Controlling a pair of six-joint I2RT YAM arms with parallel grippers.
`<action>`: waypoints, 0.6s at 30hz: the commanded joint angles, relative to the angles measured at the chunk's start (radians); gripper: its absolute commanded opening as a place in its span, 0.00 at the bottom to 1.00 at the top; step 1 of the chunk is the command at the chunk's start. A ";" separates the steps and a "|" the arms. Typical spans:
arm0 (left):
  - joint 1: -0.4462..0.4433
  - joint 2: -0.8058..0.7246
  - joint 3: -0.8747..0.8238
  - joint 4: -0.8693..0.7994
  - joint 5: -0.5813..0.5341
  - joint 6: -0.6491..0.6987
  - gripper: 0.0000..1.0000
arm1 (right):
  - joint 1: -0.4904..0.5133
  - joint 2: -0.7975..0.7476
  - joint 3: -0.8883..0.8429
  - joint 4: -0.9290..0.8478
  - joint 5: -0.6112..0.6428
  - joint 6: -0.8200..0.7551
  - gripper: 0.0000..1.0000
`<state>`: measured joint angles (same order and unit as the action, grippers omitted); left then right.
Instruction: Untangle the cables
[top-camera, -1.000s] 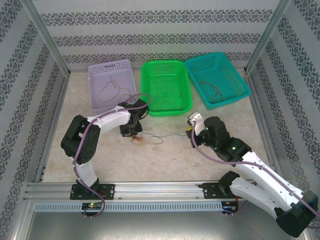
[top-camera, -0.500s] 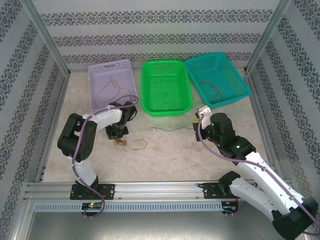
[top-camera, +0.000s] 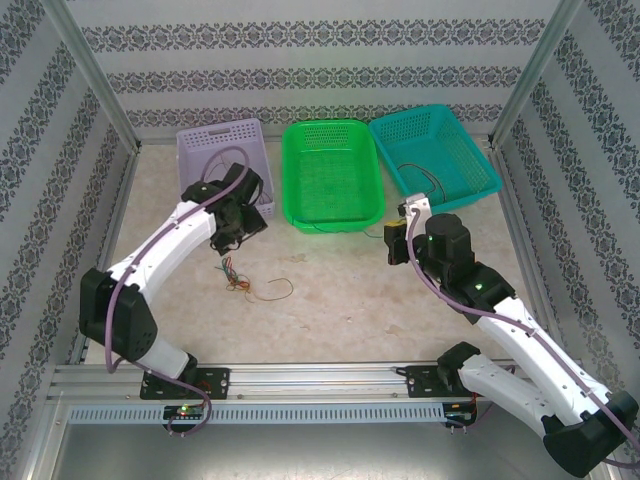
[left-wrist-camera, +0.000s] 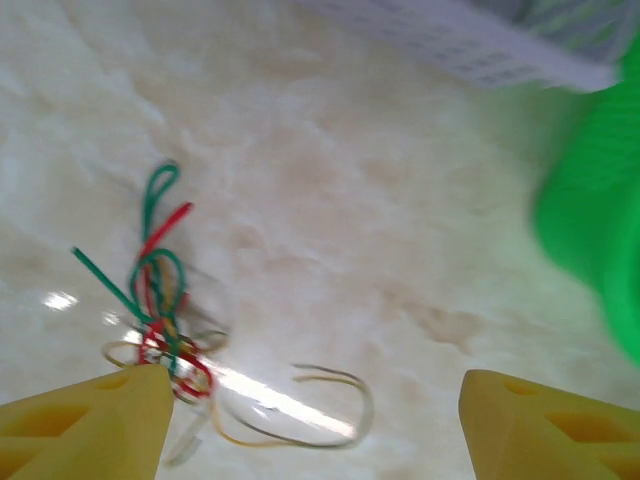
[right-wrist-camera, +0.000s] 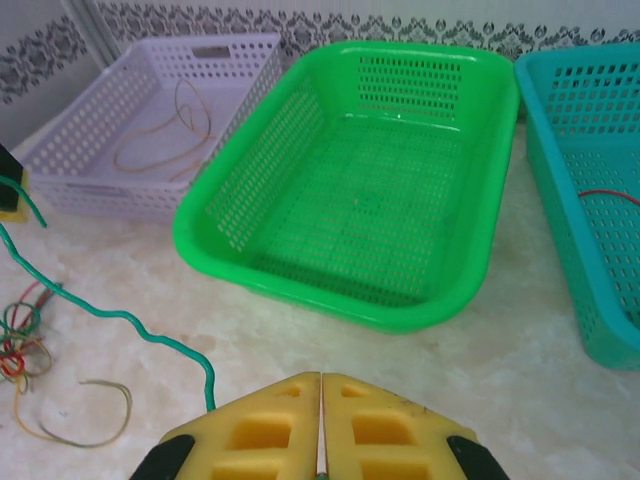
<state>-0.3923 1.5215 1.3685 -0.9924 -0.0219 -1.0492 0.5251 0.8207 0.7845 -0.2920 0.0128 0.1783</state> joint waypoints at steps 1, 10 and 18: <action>0.001 -0.035 0.050 -0.012 0.122 -0.189 0.79 | -0.013 -0.005 -0.023 0.105 -0.017 0.042 0.00; 0.001 -0.141 -0.092 0.332 0.322 -0.722 0.90 | -0.011 0.014 -0.070 0.202 -0.068 0.034 0.00; -0.015 -0.099 -0.119 0.544 0.376 -0.927 0.81 | 0.004 0.033 -0.088 0.245 -0.095 0.051 0.00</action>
<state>-0.3954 1.4025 1.2747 -0.5911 0.3119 -1.8339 0.5259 0.8501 0.7090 -0.1081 -0.0544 0.2108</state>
